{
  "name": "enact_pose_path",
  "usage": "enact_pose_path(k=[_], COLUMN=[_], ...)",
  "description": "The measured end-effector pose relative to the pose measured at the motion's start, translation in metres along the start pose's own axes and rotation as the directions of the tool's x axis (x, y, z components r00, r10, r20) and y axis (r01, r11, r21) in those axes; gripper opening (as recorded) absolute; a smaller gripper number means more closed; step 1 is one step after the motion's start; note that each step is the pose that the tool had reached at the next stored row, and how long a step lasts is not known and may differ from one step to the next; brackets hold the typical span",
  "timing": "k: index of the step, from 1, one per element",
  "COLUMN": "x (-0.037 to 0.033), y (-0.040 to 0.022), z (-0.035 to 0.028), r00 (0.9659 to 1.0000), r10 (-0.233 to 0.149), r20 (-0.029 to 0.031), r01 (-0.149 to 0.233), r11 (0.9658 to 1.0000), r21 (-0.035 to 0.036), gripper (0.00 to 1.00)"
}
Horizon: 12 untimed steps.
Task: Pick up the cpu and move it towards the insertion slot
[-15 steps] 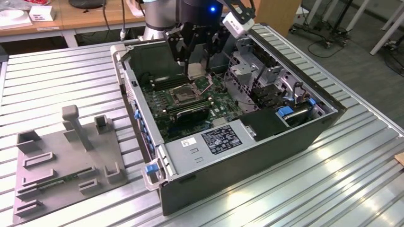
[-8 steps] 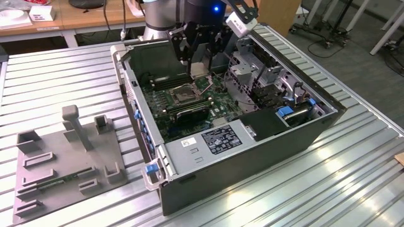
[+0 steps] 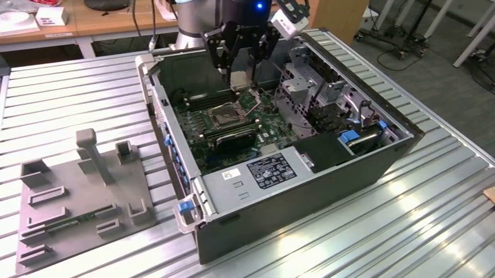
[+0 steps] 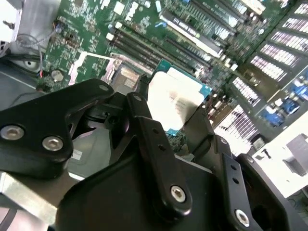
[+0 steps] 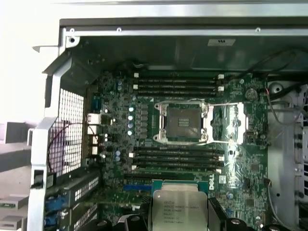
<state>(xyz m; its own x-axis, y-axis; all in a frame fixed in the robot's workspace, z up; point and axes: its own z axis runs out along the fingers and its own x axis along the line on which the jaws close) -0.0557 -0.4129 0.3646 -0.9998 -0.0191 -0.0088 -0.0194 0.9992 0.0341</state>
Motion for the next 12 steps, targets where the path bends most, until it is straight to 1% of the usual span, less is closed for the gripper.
enact_pose_path(k=[4, 9, 12], x=[-0.0006, -0.0014, -0.0016], y=[0.0111, 0.0240, 0.0329], z=[0.0022, 0.0071, 0.0093], r00=[1.0000, 1.0000, 1.0000], r10=[0.000, 0.000, 0.000], r20=[0.0000, 0.0001, 0.0000], r01=[0.000, 0.000, 0.000], r11=[1.0000, 1.0000, 1.0000], r21=[-0.0001, -0.0001, 0.0000], gripper=[0.54, 0.54, 0.54])
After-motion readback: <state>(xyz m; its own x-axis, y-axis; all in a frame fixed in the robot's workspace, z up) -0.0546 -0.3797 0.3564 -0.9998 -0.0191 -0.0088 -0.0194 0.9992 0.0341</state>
